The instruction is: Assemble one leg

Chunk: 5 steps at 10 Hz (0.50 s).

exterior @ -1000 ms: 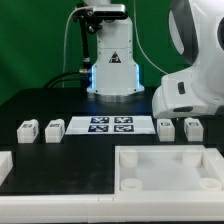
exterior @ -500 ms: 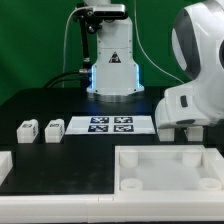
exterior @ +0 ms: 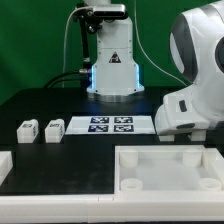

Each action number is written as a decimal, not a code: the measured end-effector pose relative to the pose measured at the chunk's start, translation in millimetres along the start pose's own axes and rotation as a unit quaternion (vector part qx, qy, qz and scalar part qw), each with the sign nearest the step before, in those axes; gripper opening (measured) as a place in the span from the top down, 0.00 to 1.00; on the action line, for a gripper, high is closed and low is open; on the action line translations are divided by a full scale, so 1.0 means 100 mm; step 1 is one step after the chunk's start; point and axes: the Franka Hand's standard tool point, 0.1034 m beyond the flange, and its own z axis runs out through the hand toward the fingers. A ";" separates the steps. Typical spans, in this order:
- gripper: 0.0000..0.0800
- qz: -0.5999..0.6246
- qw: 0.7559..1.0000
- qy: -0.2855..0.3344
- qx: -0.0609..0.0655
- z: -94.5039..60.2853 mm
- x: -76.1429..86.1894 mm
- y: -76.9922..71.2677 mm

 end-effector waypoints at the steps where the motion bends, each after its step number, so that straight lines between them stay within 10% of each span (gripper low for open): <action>1: 0.63 0.000 1.000 -0.001 0.000 0.00 0.00 0.00; 5: 0.63 0.000 1.000 -0.001 0.000 0.00 -0.01 0.00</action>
Offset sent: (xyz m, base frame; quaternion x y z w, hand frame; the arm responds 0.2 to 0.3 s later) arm 0.0000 0.0000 0.0000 0.0000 0.0000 0.0000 1.0000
